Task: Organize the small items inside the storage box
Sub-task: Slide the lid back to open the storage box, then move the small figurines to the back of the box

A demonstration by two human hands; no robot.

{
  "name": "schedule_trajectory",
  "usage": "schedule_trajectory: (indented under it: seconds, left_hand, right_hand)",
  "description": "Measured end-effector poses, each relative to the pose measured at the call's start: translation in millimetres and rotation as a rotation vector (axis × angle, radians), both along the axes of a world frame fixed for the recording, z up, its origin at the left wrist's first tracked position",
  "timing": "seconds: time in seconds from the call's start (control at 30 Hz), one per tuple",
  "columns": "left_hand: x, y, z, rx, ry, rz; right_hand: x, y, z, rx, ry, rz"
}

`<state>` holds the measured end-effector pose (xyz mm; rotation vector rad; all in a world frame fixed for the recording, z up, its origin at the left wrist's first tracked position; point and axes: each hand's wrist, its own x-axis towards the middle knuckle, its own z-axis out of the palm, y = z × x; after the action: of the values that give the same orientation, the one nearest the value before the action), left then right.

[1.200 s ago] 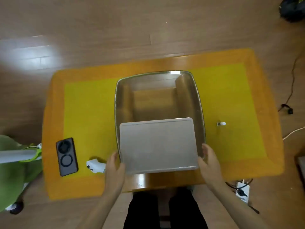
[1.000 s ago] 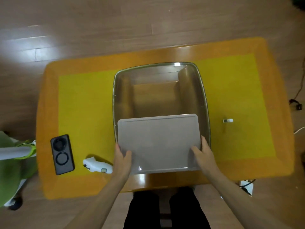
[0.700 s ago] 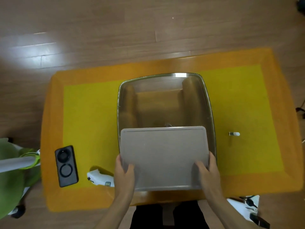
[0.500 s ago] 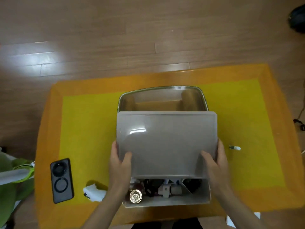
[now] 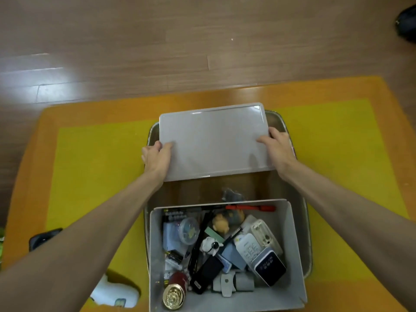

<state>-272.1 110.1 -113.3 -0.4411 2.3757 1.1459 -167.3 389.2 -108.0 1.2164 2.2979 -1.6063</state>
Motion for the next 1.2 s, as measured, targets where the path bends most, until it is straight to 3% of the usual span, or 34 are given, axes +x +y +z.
schedule_trajectory:
  seconds: [0.2, 0.47, 0.57, 0.7, 0.8, 0.9, 1.03, 1.2]
  left_hand:
    - [1, -2, -10, 0.152, 0.057, 0.023]
    - [45, -21, 38, 0.233, 0.145, 0.06]
    - [112, -42, 71, 0.29, 0.257, -0.118]
    - [208, -61, 95, 0.281, 0.212, -0.392]
    - [253, -64, 86, 0.124, 0.217, -0.603]
    - [267, -63, 68, -0.01, 0.37, -0.76]
    - [255, -40, 52, -0.016, 0.57, -0.821]
    - [228, 1, 24, -0.015, 0.619, -0.999]
  right_hand:
    - [9, 5, -6, -0.042, -0.035, 0.05]
    - [60, -13, 34, -0.08, 0.198, -0.134]
    - [122, -31, 60, -0.084, 0.255, -0.01]
    - [208, -73, 72, -0.069, 0.129, 0.202]
    - [247, -96, 59, 0.014, 0.03, 0.257]
    - [262, -106, 44, 0.326, 0.019, 0.454]
    - [259, -107, 30, 0.614, 0.03, 0.647]
    - [255, -97, 18, 0.778, 0.068, 0.716]
